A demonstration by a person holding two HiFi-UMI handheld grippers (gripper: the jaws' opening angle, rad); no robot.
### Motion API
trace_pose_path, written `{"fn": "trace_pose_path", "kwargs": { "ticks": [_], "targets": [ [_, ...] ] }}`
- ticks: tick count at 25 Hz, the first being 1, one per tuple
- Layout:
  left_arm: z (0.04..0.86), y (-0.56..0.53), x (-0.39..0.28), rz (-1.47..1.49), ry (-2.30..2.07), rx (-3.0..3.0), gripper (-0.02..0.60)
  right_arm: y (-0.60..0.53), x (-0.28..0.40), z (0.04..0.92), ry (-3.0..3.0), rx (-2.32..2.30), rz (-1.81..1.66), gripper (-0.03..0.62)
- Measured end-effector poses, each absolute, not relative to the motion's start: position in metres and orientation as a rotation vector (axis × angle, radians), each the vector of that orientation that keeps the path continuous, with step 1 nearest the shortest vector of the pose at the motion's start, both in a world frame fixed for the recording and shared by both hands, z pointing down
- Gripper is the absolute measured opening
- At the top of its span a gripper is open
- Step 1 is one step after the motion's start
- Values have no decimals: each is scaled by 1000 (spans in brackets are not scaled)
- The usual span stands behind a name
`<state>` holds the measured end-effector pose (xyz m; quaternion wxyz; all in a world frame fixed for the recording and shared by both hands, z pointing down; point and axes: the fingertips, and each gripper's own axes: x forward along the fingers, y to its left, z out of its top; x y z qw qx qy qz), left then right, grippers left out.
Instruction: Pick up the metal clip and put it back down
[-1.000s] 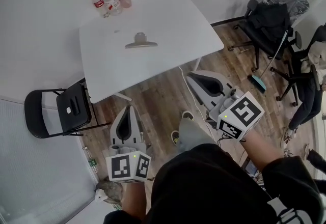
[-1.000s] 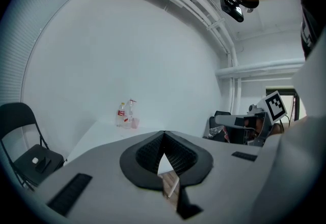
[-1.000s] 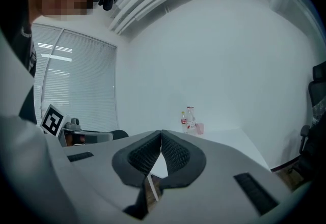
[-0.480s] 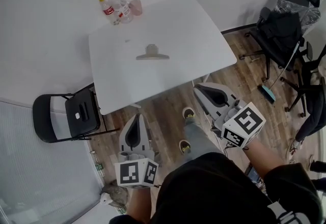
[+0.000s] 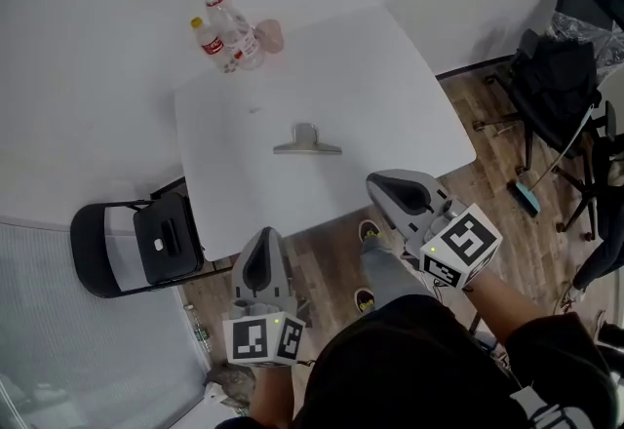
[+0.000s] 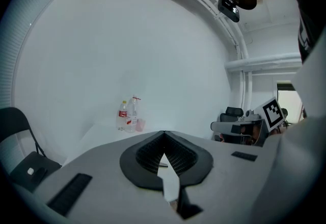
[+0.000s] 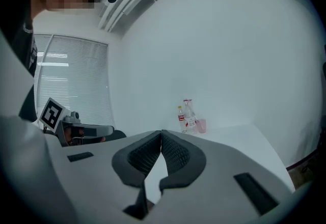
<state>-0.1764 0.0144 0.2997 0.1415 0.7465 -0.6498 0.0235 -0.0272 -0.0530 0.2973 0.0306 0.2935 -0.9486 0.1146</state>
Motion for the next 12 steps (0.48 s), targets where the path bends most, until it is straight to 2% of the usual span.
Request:
{"fn": "trace_pose_path", "kwargs": {
  "ticks": [12],
  "targets": [
    [305,-90,-193,113,-1867,2137,14,-163,-47,308,-2893,821,365,17]
  ]
}}
